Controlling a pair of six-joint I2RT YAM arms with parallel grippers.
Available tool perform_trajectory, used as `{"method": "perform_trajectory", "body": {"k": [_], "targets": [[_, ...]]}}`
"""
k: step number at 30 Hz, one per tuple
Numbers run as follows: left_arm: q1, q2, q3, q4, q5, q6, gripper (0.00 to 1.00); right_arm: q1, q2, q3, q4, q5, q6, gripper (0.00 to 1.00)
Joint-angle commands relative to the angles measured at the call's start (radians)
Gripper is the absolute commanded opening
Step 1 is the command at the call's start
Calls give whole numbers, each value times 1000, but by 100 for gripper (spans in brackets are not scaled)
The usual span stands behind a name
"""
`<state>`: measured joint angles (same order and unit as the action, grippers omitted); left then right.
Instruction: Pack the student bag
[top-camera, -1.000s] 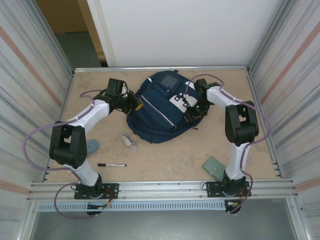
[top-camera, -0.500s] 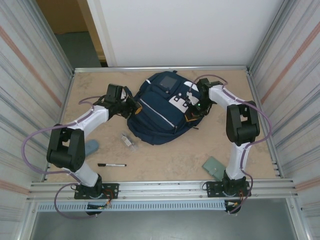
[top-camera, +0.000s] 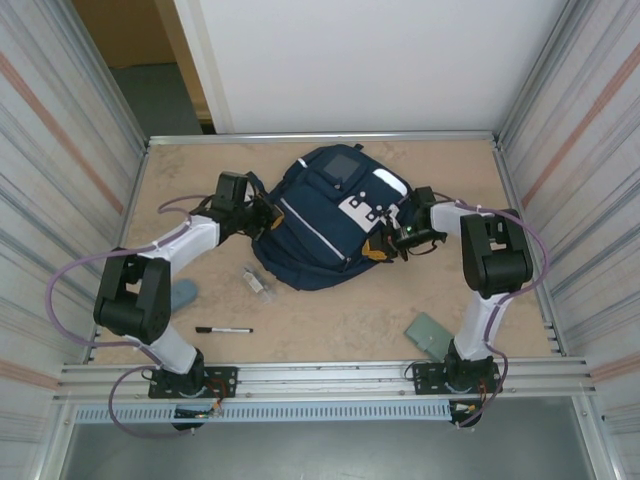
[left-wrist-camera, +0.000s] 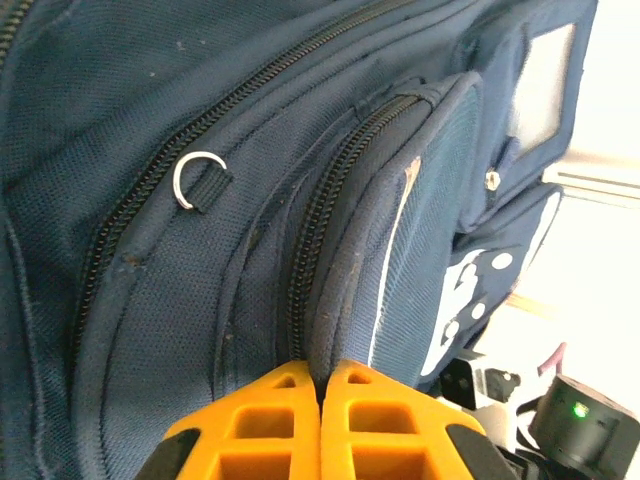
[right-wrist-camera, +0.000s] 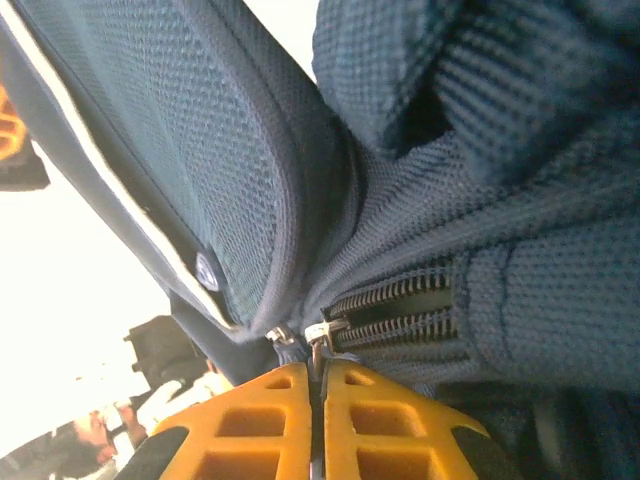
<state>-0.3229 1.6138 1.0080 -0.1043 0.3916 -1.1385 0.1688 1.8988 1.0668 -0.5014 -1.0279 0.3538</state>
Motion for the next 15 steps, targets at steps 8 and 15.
{"method": "perform_trajectory", "body": {"k": [8,15], "targets": [[-73,1,-64,65,-69,-21,0,62,-95,-8,-21,144,93,26],[-71,-34,-41,9,-80,25,0,102,-242,15,-202,602,-65,38]]}}
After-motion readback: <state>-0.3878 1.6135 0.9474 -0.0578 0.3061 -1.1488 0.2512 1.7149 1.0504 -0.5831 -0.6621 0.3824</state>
